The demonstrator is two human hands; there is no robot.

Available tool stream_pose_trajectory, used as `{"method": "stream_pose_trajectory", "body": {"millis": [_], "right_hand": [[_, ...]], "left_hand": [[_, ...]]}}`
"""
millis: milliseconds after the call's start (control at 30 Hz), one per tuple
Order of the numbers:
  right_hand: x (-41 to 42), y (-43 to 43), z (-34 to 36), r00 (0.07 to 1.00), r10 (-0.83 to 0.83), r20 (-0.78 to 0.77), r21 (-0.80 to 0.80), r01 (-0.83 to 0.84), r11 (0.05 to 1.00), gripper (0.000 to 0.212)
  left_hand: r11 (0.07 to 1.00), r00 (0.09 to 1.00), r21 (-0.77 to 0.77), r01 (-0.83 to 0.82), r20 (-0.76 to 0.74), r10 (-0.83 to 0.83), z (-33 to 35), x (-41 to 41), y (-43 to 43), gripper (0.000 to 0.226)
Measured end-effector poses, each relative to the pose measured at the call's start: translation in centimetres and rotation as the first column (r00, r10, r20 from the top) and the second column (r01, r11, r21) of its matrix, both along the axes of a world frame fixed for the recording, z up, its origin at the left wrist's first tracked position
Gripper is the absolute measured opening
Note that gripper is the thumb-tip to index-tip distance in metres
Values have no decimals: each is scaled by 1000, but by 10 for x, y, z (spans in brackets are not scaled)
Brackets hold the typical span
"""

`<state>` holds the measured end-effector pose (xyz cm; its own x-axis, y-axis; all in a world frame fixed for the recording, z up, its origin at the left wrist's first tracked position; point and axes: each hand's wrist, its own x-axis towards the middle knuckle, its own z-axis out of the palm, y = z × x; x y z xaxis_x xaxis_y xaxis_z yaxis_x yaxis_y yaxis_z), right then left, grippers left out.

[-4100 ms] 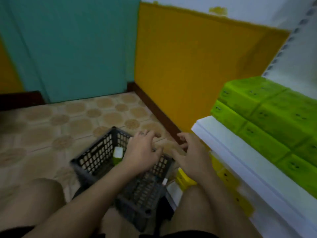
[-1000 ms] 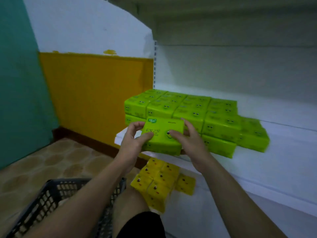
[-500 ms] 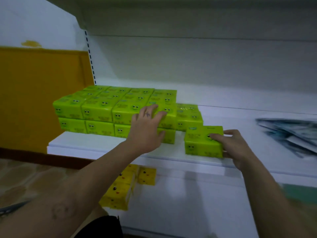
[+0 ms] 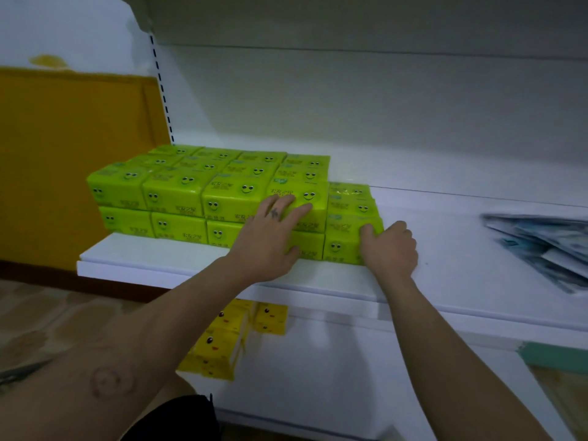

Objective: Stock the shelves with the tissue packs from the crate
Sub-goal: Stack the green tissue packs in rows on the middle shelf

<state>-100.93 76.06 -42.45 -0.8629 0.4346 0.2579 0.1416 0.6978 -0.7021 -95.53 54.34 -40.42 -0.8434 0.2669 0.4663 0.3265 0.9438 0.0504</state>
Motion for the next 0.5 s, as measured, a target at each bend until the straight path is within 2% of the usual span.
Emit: {"method": "stream_pose_trajectory", "body": {"millis": [67,133,200,233,333,433,500], "right_hand": [[8,-1,4,993,-46,-106,10,47,999,56],[22,-6,12,939,-57,-339,-48,43,998,46],[43,-22,19,826,31,-563,-96,-103,990,27],[55,-37,21,779,112,-617,-84,-207,975,19],[87,-100,18,693,371,-618,31,-451,892,15],[105,-169,3,630,584,-512,49,-658,752,16],[109,-203,-8,586,690,-425,56,-743,667,16]], "left_hand": [[998,999,62,25,-31,-23,-2,4,-4,77],[992,995,122,41,-96,-30,-5,11,-11,72],[982,987,185,33,-161,-2,-10,20,-20,65],[974,984,227,24,-175,17,-12,24,-26,61],[948,978,319,16,-201,51,-22,39,-55,52],[912,971,404,-72,-180,157,-38,60,-99,40],[863,965,479,-163,-106,242,-50,77,-128,37]]}}
